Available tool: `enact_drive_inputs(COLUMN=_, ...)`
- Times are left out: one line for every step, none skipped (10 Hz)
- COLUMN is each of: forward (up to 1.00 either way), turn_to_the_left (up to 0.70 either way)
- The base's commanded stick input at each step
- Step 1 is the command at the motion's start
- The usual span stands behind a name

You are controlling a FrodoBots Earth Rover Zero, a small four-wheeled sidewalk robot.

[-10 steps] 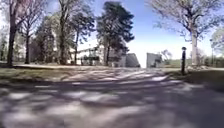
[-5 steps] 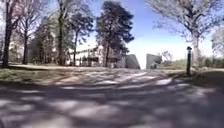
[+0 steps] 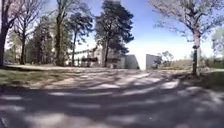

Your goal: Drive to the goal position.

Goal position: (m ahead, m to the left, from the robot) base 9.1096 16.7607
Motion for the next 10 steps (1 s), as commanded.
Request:
enact_drive_inputs(forward=1.0, turn_to_the_left=0.0)
enact_drive_inputs(forward=1.0, turn_to_the_left=0.0)
enact_drive_inputs(forward=1.0, turn_to_the_left=0.0)
enact_drive_inputs(forward=1.0, turn_to_the_left=0.0)
enact_drive_inputs(forward=1.0, turn_to_the_left=0.0)
enact_drive_inputs(forward=1.0, turn_to_the_left=0.0)
enact_drive_inputs(forward=1.0, turn_to_the_left=0.0)
enact_drive_inputs(forward=1.0, turn_to_the_left=0.0)
enact_drive_inputs(forward=1.0, turn_to_the_left=0.0)
enact_drive_inputs(forward=1.0, turn_to_the_left=0.0)
